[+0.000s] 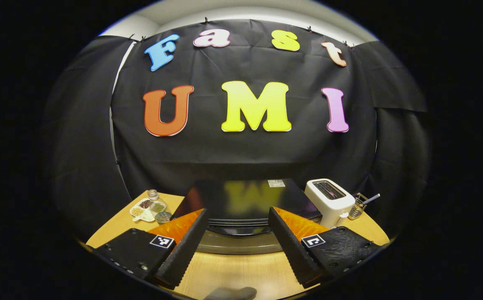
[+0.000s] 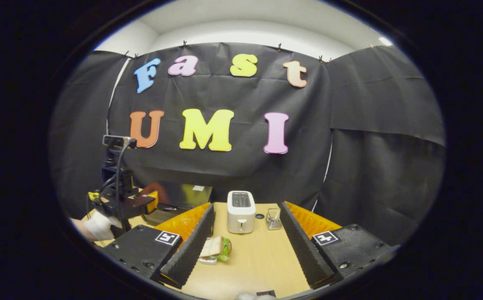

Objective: Open the electric oven with the left hand, put the food in, and close the electric oven.

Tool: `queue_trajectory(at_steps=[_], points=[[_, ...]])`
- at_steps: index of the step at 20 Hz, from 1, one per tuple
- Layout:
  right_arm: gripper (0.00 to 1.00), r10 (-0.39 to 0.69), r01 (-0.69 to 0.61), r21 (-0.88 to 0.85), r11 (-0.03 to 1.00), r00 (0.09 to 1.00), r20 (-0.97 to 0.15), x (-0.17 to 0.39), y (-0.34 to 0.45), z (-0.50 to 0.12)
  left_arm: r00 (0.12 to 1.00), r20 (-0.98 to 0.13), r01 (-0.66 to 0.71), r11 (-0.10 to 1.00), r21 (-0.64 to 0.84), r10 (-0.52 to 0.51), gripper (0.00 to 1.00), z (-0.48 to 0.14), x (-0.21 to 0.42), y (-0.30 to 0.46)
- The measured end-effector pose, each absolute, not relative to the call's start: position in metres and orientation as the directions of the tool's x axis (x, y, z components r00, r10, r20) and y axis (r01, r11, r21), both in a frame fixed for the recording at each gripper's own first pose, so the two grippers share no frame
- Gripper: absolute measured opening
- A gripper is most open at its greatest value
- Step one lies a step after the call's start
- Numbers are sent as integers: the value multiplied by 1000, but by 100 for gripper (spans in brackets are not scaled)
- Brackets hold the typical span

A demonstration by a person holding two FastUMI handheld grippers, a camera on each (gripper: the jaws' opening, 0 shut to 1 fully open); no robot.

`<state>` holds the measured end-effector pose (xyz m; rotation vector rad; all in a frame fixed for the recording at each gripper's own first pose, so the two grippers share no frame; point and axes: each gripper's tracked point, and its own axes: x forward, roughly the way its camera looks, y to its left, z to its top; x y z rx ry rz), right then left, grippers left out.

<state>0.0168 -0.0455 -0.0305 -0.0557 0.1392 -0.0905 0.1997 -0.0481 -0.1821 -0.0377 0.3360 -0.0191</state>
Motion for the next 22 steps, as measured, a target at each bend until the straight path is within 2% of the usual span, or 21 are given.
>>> queue_trajectory(at_steps=[1,2,3,4,5,7,8,9,10,11,16,17,19,20,22], points=[[94,-97,89,-59,994,986,-137,18,-45,-30,937,-348,16,999,-37,-28,95,-192,209,-51],[100,-100,92,-61,994,986,-137,19,-45,-31,930,-366,20,999,-37,-32,95,-203,217,-54],[94,-103,94,-66,993,985,-141,19,-46,-31,924,-380,28,999,-32,-38,88,-213,224,-58],[94,-105,95,-72,993,984,-145,20,-46,-34,916,-400,29,999,-20,-34,88,-222,230,-58],[94,-106,96,-77,992,983,-150,20,-46,-34,907,-421,27,1000,-4,-26,95,-233,235,-56],[94,-110,98,-84,992,982,-154,20,-47,-35,876,-481,24,1000,-5,-24,95,-253,233,-54],[100,-111,98,-87,991,981,-156,21,-48,-37,899,-437,35,999,1,-31,98,-247,237,-53],[100,-111,98,-89,991,981,-160,21,-48,-38,887,-460,36,999,-6,-34,90,-252,238,-52],[100,-110,97,-85,992,980,-163,22,-49,-40,889,-457,30,999,-14,-33,98,-250,238,-53],[100,-107,96,-78,992,980,-167,23,-49,-40,888,-459,29,1000,-11,-31,99,-251,238,-53],[100,-94,78,-89,993,978,-184,26,-48,-50,893,-449,30,999,-9,-31,99,-252,230,-53],[94,-89,73,-92,993,979,-182,26,-46,-50,895,-446,32,999,-9,-32,99,-253,226,-53],[94,-76,60,-89,994,980,-186,27,-43,-53,895,-445,34,999,-7,-34,99,-254,212,-53],[100,-70,56,-83,995,980,-188,28,-41,-56,893,-449,37,999,-8,-36,99,-254,205,-52],[100,-60,48,-72,996,981,-186,27,-37,-58,889,-455,45,999,-9,-44,99,-258,193,-53]])
